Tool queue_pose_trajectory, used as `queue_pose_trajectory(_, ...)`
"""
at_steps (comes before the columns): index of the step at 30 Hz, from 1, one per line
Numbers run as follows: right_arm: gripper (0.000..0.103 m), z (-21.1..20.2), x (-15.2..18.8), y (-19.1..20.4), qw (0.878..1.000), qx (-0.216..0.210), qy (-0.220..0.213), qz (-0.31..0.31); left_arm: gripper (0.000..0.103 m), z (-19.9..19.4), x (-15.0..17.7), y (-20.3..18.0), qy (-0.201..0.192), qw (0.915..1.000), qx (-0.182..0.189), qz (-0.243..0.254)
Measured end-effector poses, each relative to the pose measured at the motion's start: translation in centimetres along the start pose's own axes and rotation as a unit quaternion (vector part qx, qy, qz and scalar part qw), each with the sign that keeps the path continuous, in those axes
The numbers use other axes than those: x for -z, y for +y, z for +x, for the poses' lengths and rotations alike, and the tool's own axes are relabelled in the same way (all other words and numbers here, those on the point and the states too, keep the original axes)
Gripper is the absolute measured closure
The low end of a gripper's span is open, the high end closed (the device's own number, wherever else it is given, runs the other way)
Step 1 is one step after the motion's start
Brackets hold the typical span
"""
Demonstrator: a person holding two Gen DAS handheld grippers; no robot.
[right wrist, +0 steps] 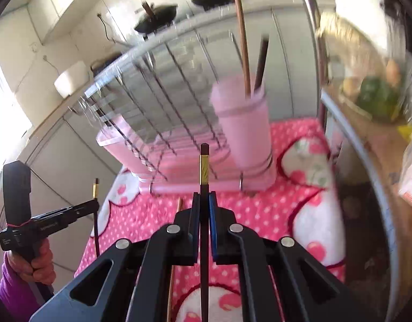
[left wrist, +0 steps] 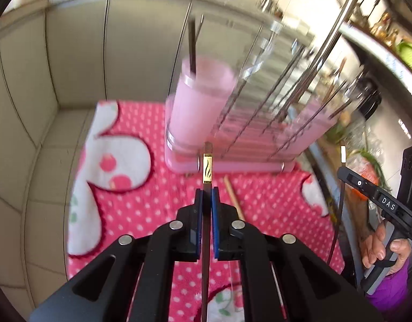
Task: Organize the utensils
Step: 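Lift both held chopsticks up over the tall pink cup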
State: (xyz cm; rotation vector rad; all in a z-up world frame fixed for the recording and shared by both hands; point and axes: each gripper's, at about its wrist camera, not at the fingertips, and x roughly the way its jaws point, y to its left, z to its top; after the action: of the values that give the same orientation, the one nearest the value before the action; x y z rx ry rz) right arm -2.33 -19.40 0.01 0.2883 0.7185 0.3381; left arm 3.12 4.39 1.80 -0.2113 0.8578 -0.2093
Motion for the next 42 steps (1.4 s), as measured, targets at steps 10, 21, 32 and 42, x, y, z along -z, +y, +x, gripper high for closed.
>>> queue_pose_trajectory(10, 0.097, -9.3, -7.9, 1.7, 0.982, -0.01, -0.186, -0.024, 0.098, -10.1, -5.6, -2.3, -0.17, 0.9852, 0.019, 0.007)
queue_pose_trajectory(21, 0.097, -10.5, -15.0, 2.0, 0.941, 0.021, -0.336, -0.031, 0.098, -15.9, -12.6, -2.8, -0.269, 0.9629, 0.011, 0.008)
queue_pose_trajectory(32, 0.097, -5.3, -17.5, 0.3, 0.926, 0.051, -0.372, -0.035, 0.098, -12.2, -15.3, -2.2, -0.236, 0.9709, -0.029, 0.026)
queue_pose_trajectory(42, 0.097, -1.7, -16.3, -0.2, 0.933, 0.065, -0.351, -0.043, 0.098, -6.2, -14.7, -1.6, -0.155, 0.9868, -0.034, 0.035)
